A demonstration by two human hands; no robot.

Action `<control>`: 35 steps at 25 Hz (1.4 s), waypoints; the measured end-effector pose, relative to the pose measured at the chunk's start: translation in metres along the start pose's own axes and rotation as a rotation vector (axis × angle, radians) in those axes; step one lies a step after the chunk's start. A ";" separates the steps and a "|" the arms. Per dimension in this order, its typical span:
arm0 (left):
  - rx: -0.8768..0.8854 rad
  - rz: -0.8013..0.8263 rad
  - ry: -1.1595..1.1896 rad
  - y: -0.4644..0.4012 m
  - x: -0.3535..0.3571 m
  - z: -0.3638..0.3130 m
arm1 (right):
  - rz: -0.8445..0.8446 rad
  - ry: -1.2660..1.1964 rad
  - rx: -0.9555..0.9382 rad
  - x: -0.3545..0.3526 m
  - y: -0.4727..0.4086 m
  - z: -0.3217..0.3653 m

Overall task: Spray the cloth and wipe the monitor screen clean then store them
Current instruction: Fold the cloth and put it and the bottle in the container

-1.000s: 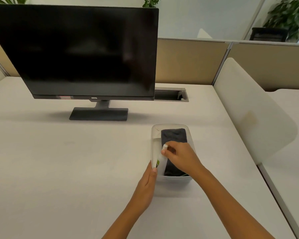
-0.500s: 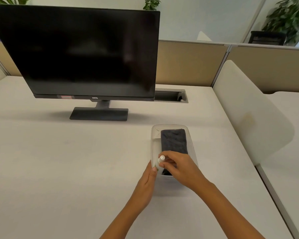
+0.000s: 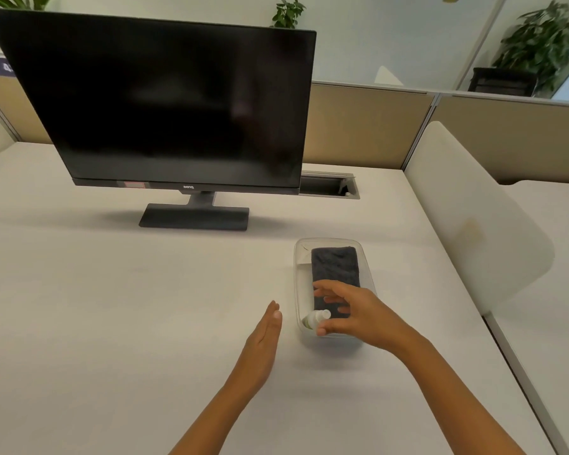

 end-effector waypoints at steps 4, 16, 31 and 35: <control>0.022 -0.001 -0.036 0.015 -0.037 -0.002 | -0.029 -0.020 0.031 -0.006 0.006 0.017; 0.157 0.186 -0.300 0.034 -0.079 -0.038 | -0.415 0.060 0.258 0.006 0.025 0.009; 0.500 0.387 -1.811 -0.083 0.072 -0.124 | -0.551 -0.033 -0.046 -0.048 0.033 0.006; 0.273 0.512 -2.089 -0.102 0.092 -0.096 | -0.406 -0.072 -0.100 -0.041 0.029 -0.010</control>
Point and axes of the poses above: each hand's wrist, its own y-axis away from the middle knuckle, its own x-axis out of the palm, z = x × y, the point moved 10 cm from there along -y, towards the middle knuckle, and after that the axes turned 8 degrees about z, right-handed, at the moved point
